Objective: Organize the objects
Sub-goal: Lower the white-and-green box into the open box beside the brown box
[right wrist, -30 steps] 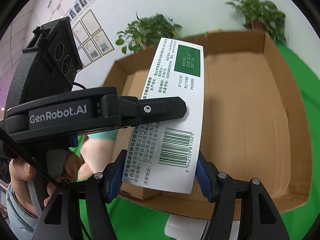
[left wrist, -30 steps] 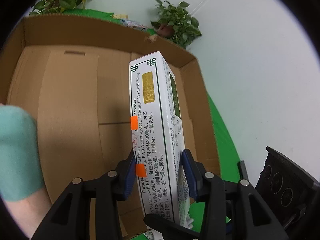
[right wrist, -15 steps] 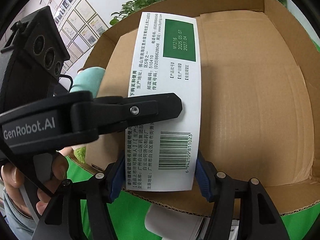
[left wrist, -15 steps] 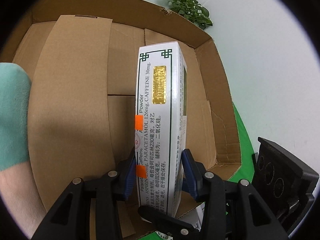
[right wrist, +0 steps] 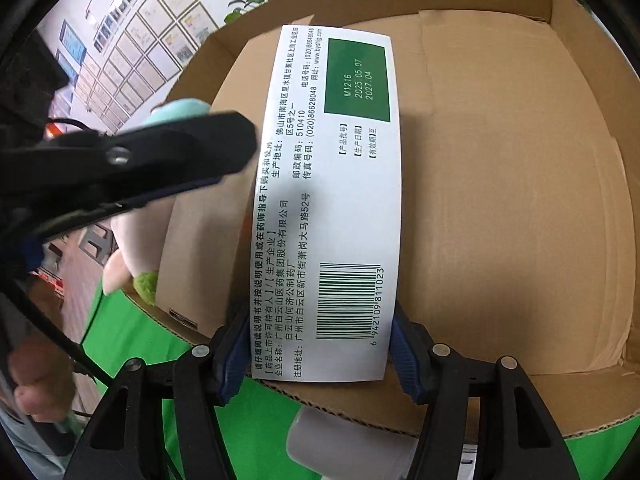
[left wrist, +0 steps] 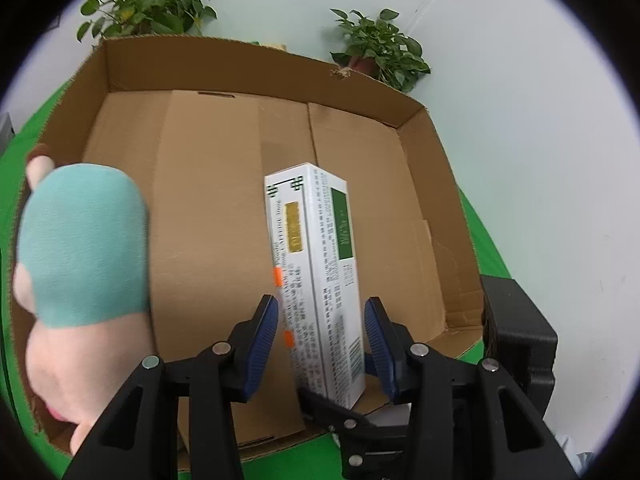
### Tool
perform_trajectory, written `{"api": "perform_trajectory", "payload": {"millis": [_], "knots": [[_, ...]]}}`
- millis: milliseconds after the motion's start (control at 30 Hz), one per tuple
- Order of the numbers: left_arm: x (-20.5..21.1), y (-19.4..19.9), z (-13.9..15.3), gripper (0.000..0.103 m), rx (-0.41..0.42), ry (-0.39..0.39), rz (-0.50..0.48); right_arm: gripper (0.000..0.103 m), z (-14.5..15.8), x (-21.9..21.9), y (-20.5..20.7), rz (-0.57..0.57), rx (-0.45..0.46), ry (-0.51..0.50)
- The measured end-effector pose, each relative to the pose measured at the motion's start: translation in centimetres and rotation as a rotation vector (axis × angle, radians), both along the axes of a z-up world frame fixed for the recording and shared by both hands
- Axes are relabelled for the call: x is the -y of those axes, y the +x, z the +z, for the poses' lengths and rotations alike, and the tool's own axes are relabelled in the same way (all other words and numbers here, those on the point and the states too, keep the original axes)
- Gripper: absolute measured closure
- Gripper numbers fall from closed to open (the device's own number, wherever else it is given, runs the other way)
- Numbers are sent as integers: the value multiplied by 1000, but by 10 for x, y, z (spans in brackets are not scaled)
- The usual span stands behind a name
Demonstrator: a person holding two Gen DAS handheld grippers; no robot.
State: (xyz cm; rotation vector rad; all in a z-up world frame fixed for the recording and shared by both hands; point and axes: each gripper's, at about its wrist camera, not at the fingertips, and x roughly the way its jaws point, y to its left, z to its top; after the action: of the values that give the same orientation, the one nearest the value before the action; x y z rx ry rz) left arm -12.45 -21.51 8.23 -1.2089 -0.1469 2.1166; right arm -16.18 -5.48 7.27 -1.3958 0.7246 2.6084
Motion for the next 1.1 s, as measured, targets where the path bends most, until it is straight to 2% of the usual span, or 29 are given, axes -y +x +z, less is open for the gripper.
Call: {"api": "perform_trajectory", "payload": {"millis": [400, 500, 700, 800, 867, 933, 1100], "knots": [[9, -9, 6, 60, 1, -1, 22, 41, 4, 6, -31, -44, 94, 10], [6, -12, 6, 60, 2, 3, 28, 36, 6, 10, -34, -28, 101, 12], [20, -8, 6, 60, -9, -1, 36, 35, 33, -3, -36, -18, 10, -21], [23, -7, 6, 60, -18, -3, 41, 52, 41, -3, -43, -27, 8, 4], [30, -3, 6, 60, -26, -1, 43, 59, 26, -5, -39, -36, 35, 30], [33, -1, 6, 60, -35, -4, 42, 61, 4, -9, -24, -40, 44, 58], [36, 2, 5, 60, -32, -1, 44, 61, 9, -9, -22, -48, 25, 49]]}}
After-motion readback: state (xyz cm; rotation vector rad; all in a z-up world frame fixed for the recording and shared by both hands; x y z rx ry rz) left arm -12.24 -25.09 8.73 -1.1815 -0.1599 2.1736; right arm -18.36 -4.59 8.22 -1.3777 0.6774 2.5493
